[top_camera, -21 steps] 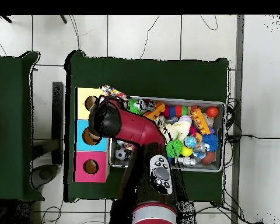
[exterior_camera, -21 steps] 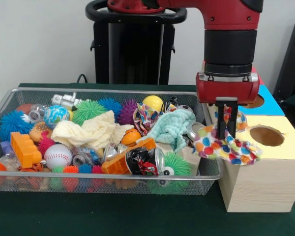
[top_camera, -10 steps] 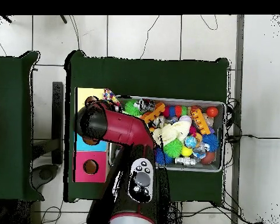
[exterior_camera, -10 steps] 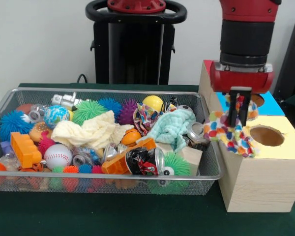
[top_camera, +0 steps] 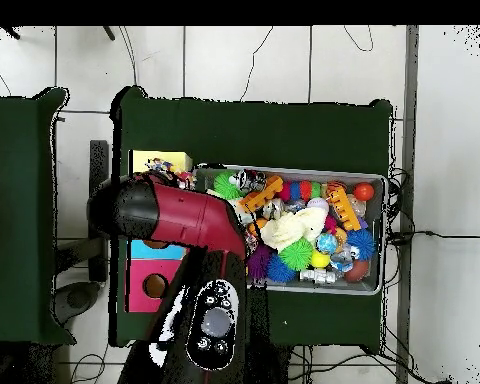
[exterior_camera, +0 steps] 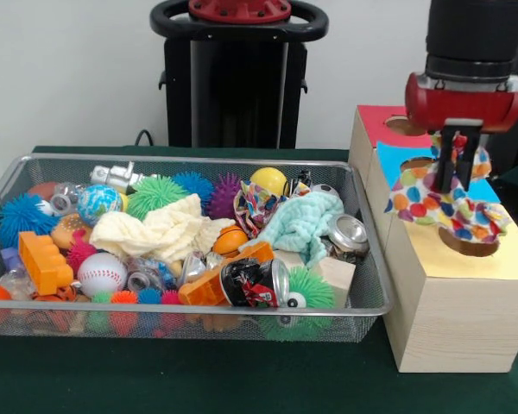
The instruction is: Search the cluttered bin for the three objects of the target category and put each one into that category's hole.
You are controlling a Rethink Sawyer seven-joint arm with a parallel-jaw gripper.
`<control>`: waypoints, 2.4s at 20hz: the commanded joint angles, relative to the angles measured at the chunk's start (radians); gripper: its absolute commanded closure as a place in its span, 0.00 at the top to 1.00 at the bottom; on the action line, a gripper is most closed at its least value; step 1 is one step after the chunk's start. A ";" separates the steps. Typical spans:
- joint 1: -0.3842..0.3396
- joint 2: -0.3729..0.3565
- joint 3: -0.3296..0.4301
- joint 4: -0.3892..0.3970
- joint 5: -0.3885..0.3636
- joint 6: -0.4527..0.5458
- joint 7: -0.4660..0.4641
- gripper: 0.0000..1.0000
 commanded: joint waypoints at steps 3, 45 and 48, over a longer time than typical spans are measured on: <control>-0.046 0.043 0.059 0.049 0.032 0.022 0.231 0.00; 0.021 0.198 0.027 -0.116 0.047 0.124 0.307 0.00; 0.026 0.186 0.035 -0.095 0.047 0.125 0.297 0.00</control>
